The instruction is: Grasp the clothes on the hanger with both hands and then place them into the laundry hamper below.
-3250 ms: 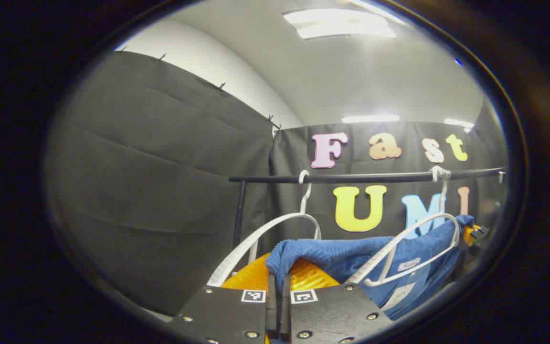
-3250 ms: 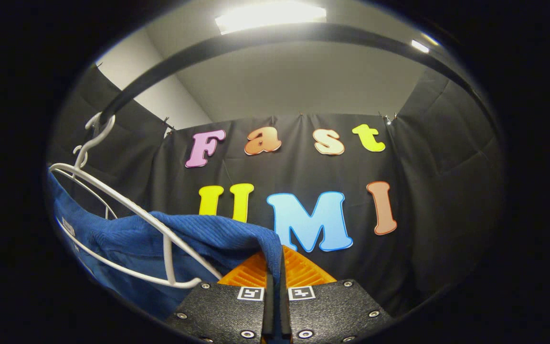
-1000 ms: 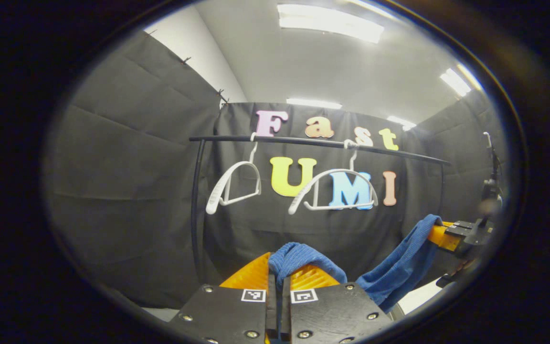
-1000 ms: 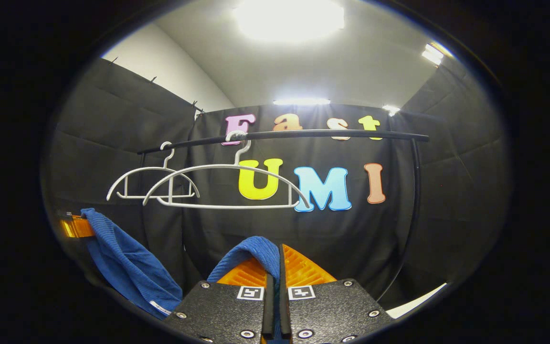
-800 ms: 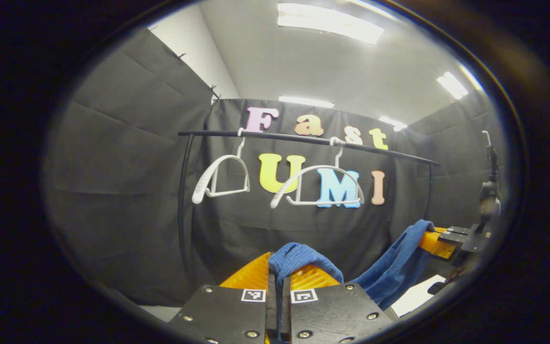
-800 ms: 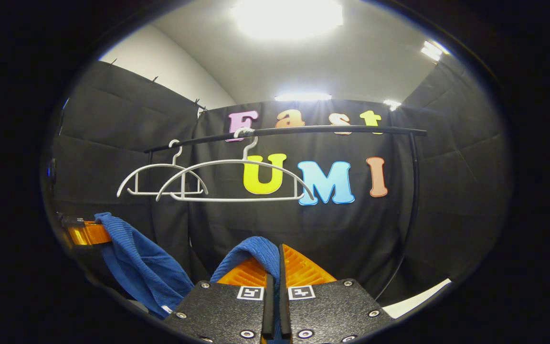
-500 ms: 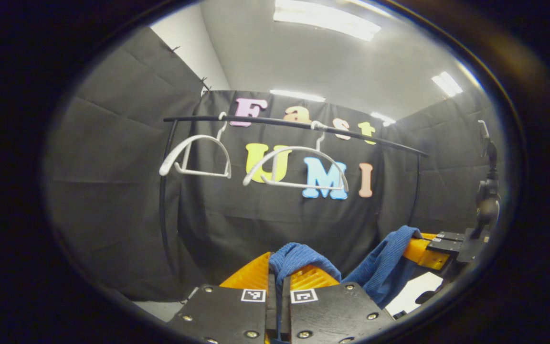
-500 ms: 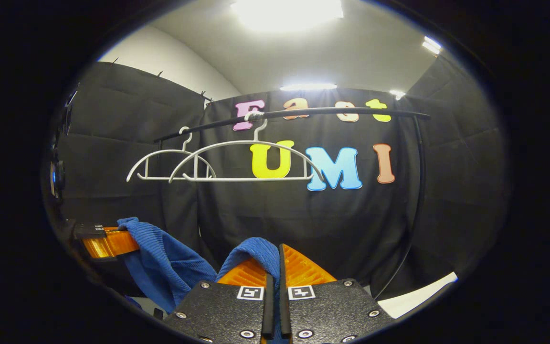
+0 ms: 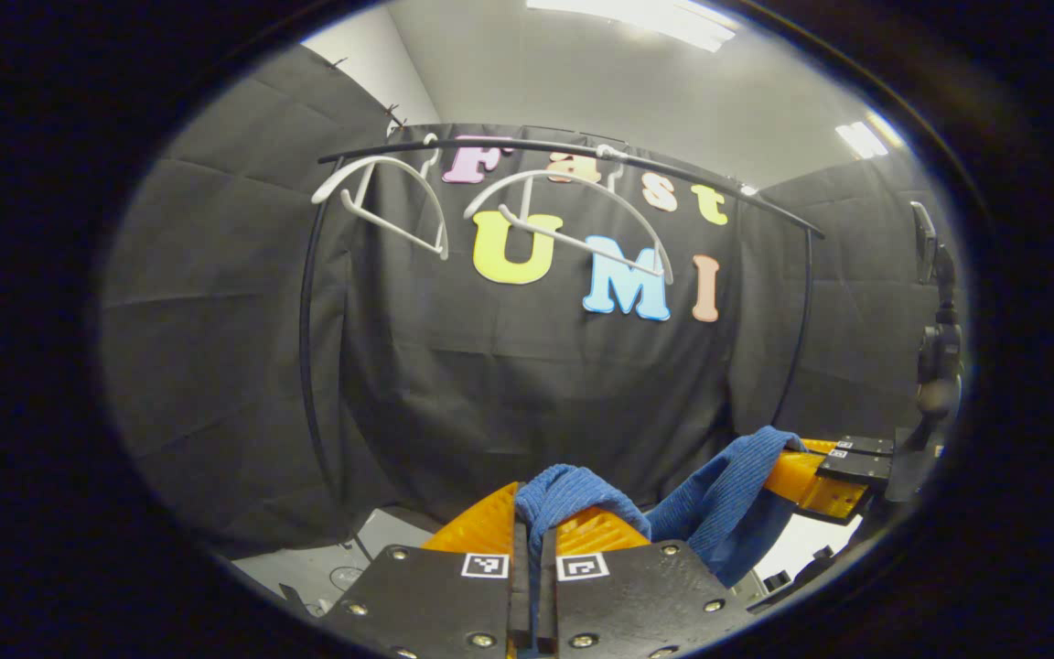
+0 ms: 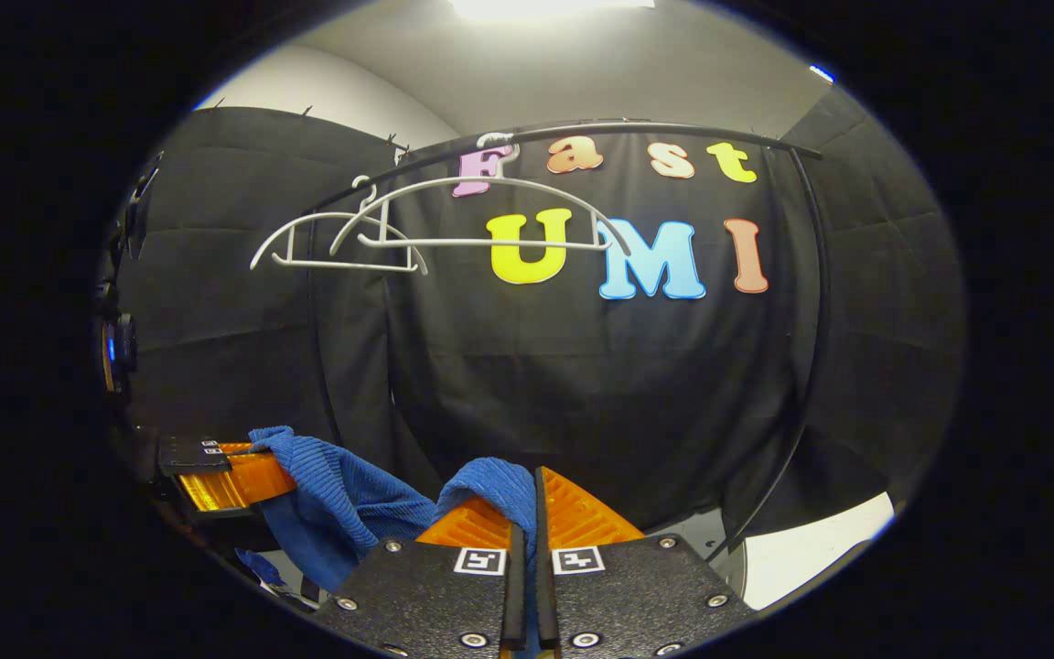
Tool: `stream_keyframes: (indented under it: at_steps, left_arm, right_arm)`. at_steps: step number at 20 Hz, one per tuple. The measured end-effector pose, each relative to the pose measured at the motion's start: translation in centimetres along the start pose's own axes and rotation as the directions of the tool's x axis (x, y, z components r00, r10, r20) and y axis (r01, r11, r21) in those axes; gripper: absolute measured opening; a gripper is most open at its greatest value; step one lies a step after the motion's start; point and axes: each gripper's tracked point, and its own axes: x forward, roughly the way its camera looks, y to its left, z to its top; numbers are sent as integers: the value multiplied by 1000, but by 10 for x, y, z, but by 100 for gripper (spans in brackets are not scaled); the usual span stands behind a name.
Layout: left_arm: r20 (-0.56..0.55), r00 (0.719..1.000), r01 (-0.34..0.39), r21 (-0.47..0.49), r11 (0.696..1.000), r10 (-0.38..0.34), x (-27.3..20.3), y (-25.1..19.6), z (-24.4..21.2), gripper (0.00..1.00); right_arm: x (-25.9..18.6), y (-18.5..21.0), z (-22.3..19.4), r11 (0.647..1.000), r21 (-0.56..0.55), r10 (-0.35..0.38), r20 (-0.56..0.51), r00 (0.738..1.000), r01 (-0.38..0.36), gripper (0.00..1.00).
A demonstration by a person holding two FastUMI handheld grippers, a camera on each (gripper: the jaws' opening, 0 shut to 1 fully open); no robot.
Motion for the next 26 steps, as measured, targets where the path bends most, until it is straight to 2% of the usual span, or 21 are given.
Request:
stream_keyframes:
  at_steps: [1,2,3,4,9,13,14,16,18,20,22,23,24,26]
  left_arm:
    - [-22,1000,-2,6,1000,2,4,1,-8,4]
    - [-45,999,-3,13,1000,4,8,1,-16,4]
    - [-65,998,-6,21,1000,7,11,3,-24,9]
    - [-84,996,-5,29,1000,7,12,3,-32,4]
    - [-185,983,-2,48,999,11,15,6,-80,4]
    - [-273,962,-6,55,998,21,11,17,-121,4]
    - [-289,957,-9,57,998,25,9,20,-127,0]
    - [-323,945,-17,67,998,38,8,23,-139,9]
    - [-363,931,-12,86,996,42,7,24,-150,8]
    - [-388,921,10,96,995,28,6,21,-156,6]
    - [-414,910,30,104,994,15,-1,18,-167,8]
    - [-417,909,42,109,993,7,-3,16,-169,23]
    - [-419,908,55,115,992,-2,-7,14,-170,38]
    - [-380,925,69,137,988,-12,-15,13,-159,68]
  right_arm:
    - [3,0,-10,1000,1,4,-27,1000,-4,2]
    - [3,1,-21,1000,0,8,-50,999,-8,5]
    - [4,1,-30,1000,-5,8,-71,997,-9,4]
    - [3,1,-41,1000,-13,9,-94,996,-10,4]
    - [6,6,-89,999,-31,5,-211,977,-12,7]
    - [4,11,-123,999,-19,19,-293,956,-25,9]
    - [3,12,-132,1000,-20,17,-314,949,-24,8]
    - [-2,10,-153,999,-30,10,-365,931,-22,10]
    - [-10,8,-172,999,-35,6,-417,909,-22,13]
    - [-17,8,-190,999,-44,4,-462,887,-27,18]
    - [-24,9,-200,997,-65,-7,-490,872,-28,34]
    - [-27,7,-204,997,-77,-16,-501,866,-25,47]
    - [-29,10,-205,997,-71,-6,-501,865,-34,54]
    - [-34,10,-195,998,-60,-4,-482,876,-29,82]
